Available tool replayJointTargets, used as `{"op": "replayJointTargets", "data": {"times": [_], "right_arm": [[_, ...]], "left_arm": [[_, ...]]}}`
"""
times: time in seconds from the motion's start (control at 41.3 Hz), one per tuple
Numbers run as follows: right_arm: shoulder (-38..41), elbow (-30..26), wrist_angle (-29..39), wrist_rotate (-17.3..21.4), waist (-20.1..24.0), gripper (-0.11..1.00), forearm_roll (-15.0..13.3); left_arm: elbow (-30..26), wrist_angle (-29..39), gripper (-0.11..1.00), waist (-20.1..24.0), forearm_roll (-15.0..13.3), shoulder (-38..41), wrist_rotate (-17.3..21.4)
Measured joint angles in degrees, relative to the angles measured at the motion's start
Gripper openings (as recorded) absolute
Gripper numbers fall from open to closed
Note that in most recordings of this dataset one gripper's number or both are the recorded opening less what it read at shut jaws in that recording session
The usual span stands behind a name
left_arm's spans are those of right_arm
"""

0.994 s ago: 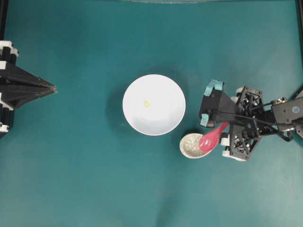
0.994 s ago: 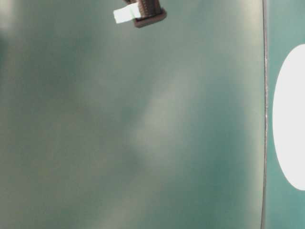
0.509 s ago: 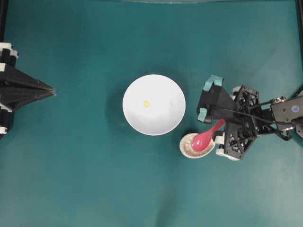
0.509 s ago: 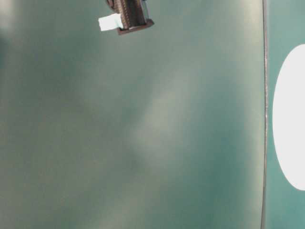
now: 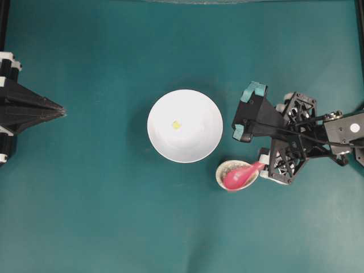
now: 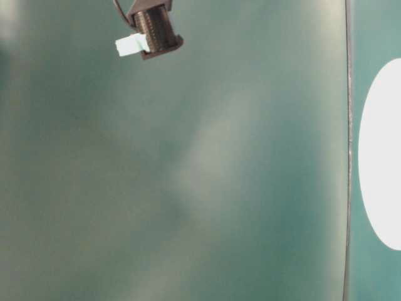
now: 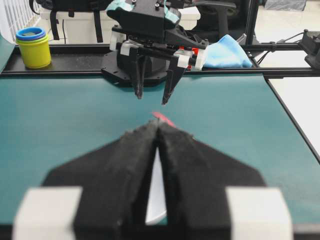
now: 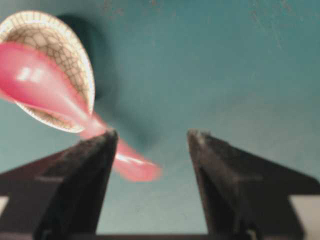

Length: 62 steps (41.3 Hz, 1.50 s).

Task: Scoop the yellow hexagonal prism block from the bowl with a spoon using the right arm.
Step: 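Carry the spoon back and lower it onto the spoon rest, then open the right gripper and withdraw it to the right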

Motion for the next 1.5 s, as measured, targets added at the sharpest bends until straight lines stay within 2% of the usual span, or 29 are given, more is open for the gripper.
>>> {"op": "replayJointTargets", "data": {"times": [0.315,0.533,0.63,0.8,0.969,1.188,1.503], "right_arm": [[0.0,0.0,-0.44,-0.79,0.0,0.61,-0.79],[0.0,0.0,-3.25,-0.88,0.09,0.61,-4.83],[-0.53,0.18,-7.82,-0.88,0.18,0.61,-7.38],[-2.99,0.97,-17.75,-0.79,0.35,0.61,-13.8],[-7.21,1.85,-25.4,-0.88,0.26,0.61,-17.67],[-15.12,7.38,-37.0,-0.79,0.26,0.6,-18.81],[-25.58,20.13,-53.0,-0.79,-0.79,0.6,-18.81]], "left_arm": [[-0.09,0.0,0.07,0.0,-0.09,-0.09,0.0],[-0.09,0.0,0.07,0.09,-0.09,-0.09,0.0],[-0.09,0.0,0.07,0.0,-0.09,-0.09,0.0],[-0.09,0.0,0.07,0.0,0.0,-0.09,0.0],[-0.09,0.0,0.07,0.0,-0.09,0.0,0.0],[-0.09,0.0,0.07,0.0,-0.09,0.09,0.0],[-0.09,-0.44,0.07,-0.7,-0.09,0.26,0.0]]}}
